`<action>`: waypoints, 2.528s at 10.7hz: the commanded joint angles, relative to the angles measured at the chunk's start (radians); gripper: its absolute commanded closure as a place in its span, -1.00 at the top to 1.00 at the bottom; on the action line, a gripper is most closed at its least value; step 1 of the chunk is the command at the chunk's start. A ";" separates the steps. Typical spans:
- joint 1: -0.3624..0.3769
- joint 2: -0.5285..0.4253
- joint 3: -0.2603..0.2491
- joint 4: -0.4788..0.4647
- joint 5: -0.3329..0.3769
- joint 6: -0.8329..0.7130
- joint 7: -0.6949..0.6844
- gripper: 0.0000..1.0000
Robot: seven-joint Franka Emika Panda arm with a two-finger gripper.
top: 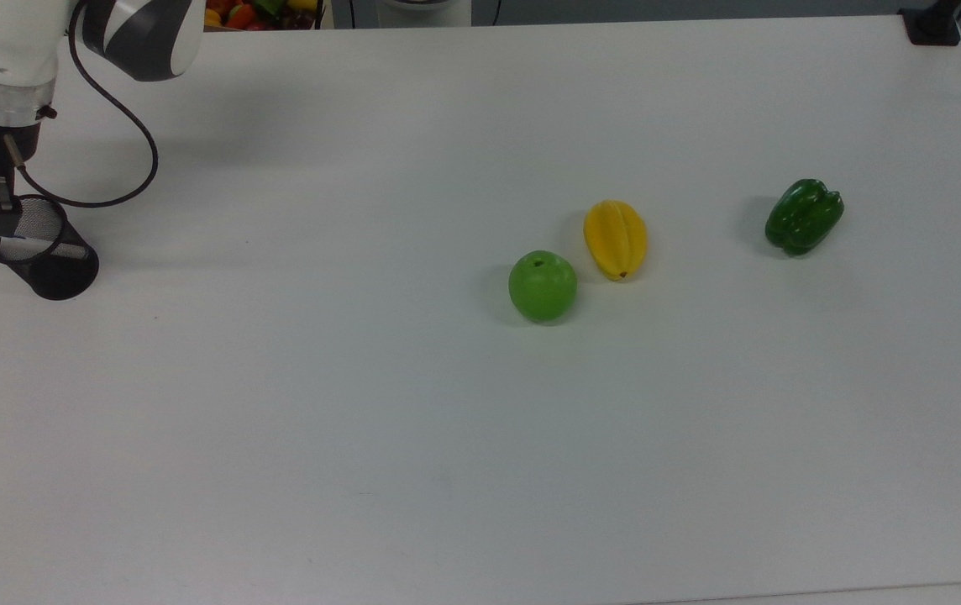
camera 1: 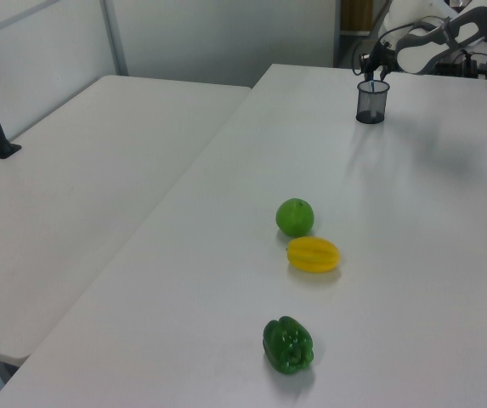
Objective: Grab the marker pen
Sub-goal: 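Close the gripper on the blue-capped marker pen in the cup, then lift the marker pen up out of the pen cup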
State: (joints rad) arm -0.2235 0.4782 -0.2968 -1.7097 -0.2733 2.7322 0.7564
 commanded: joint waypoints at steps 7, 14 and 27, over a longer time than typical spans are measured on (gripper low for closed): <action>0.001 0.000 -0.004 -0.007 -0.033 0.043 0.014 -0.98; 0.007 -0.133 -0.004 -0.033 -0.027 0.024 0.011 -1.00; 0.161 -0.484 0.214 -0.001 0.136 -0.483 -0.107 -1.00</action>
State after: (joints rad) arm -0.0720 0.0290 -0.1471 -1.6956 -0.2193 2.3714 0.7207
